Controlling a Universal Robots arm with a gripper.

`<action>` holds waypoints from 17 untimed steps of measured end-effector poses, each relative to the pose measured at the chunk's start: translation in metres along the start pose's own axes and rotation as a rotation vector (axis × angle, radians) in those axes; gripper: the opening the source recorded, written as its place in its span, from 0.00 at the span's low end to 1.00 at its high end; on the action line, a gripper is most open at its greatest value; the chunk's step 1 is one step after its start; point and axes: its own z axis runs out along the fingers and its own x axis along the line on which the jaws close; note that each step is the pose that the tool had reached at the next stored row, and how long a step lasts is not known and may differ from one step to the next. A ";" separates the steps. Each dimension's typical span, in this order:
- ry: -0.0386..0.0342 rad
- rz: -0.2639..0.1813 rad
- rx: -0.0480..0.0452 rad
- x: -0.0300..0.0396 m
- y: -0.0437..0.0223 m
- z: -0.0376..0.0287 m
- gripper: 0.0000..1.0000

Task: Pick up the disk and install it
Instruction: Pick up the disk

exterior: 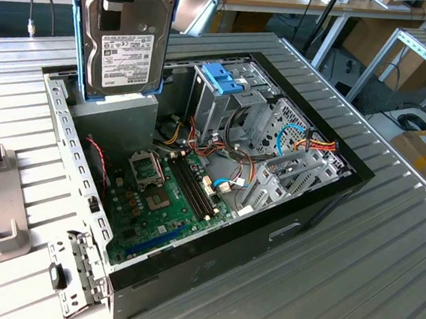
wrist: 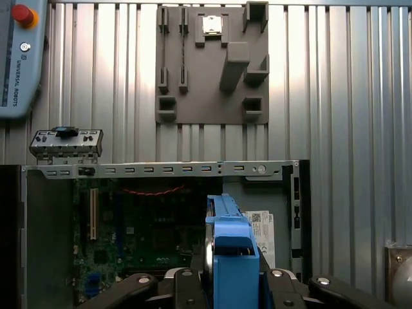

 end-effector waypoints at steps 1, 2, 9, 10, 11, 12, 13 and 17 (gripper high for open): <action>0.0000 0.000 0.0000 0.0004 0.0000 0.0000 0.37; 0.0000 0.000 0.0000 0.0009 0.0000 0.0000 0.37; 0.0000 0.000 -0.0001 0.0060 0.0000 -0.0001 0.37; 0.0000 0.000 0.0000 0.0065 0.0000 -0.0001 0.37; 0.0000 0.000 0.0000 0.0070 0.0000 0.0000 0.37; 0.0000 0.000 0.0000 0.0076 0.0000 0.0000 0.37; 0.0000 0.000 -0.0001 0.0085 -0.0001 -0.0001 0.37; 0.0000 0.000 0.0000 0.0108 0.0000 0.0000 0.37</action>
